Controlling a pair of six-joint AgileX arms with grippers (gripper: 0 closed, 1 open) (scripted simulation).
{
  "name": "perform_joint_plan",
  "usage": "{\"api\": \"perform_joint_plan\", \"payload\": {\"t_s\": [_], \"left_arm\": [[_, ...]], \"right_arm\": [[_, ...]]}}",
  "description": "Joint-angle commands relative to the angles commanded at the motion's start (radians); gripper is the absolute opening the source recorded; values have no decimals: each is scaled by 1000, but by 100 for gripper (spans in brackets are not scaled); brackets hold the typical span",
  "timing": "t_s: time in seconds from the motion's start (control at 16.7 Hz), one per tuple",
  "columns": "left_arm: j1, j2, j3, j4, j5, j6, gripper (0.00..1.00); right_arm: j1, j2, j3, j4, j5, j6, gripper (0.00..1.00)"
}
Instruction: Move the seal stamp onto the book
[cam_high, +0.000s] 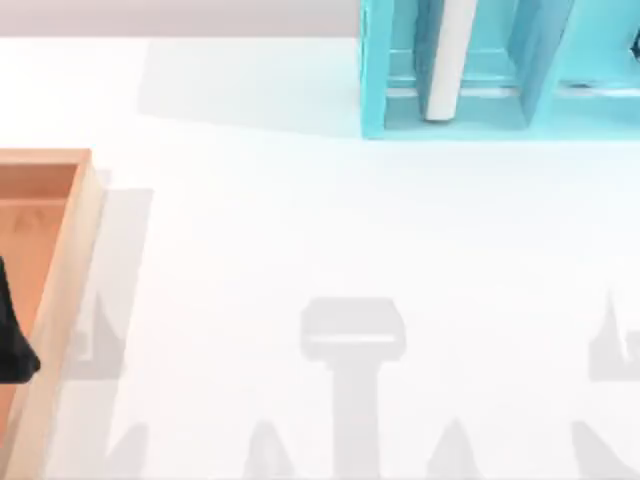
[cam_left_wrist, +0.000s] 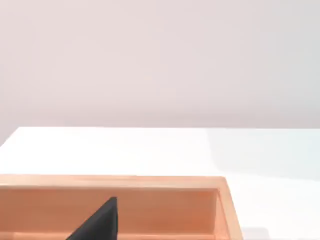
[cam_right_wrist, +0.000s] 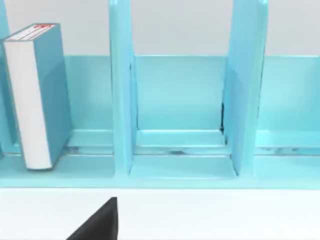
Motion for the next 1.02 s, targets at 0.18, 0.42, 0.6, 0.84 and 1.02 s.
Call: {"api": "perform_joint_plan", "payload": {"t_s": [0.18,0.42,0.6,0.84,1.02], "left_arm": [[0,0,0,0,0,0,100],[0,0,0,0,0,0,100],[0,0,0,0,0,0,100],[0,0,0,0,0,0,100],[0,0,0,0,0,0,100]], "right_arm": [[3,10,6,7,4,0,100],[49,155,90,96,54,0,100],[111,375,202,215,116,0,100],[211,793,390,415,221,5,100],[289,1156,545,579,309,14,100]]}}
